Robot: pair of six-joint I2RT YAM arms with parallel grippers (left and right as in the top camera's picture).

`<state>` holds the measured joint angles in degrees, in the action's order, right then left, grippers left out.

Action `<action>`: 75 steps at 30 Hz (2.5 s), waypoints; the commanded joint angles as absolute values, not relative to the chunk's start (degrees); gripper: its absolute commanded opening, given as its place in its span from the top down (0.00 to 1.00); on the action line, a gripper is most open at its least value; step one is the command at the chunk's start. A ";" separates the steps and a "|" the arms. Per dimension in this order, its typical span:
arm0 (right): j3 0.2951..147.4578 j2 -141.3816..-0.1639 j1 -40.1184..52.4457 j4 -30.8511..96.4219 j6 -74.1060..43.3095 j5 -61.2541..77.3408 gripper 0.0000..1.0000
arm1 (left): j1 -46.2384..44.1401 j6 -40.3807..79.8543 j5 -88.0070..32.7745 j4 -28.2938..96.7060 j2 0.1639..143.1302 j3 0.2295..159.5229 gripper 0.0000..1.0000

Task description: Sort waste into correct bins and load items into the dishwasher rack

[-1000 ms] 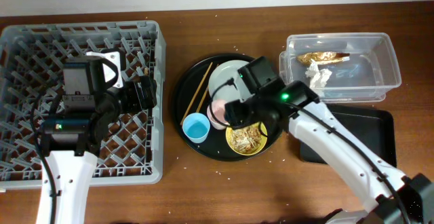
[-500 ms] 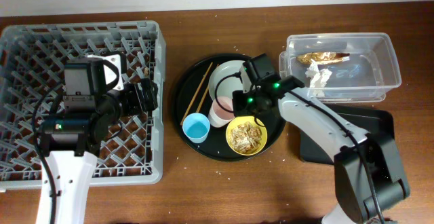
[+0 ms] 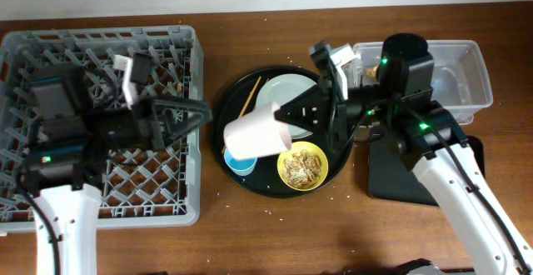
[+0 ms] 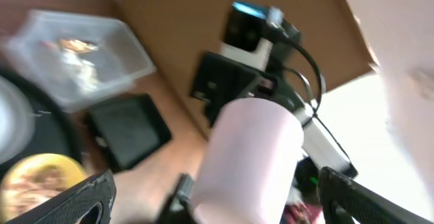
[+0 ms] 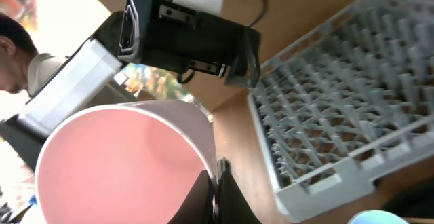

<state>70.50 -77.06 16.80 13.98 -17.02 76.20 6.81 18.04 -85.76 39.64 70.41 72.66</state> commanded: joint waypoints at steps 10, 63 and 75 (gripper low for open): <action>71.05 -76.53 18.92 9.32 -21.98 71.72 0.96 | -9.21 18.04 -90.08 39.48 70.54 73.56 0.37; 71.05 -79.48 27.46 46.48 -10.11 21.21 0.01 | 42.26 12.10 -27.66 71.02 90.06 83.22 0.16; 71.24 -104.05 32.80 32.16 -19.94 23.44 0.96 | 12.38 6.28 -36.62 69.71 76.07 84.62 0.01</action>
<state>70.91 -106.72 36.29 31.05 -19.27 16.91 12.49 8.73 -29.04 70.89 76.34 84.29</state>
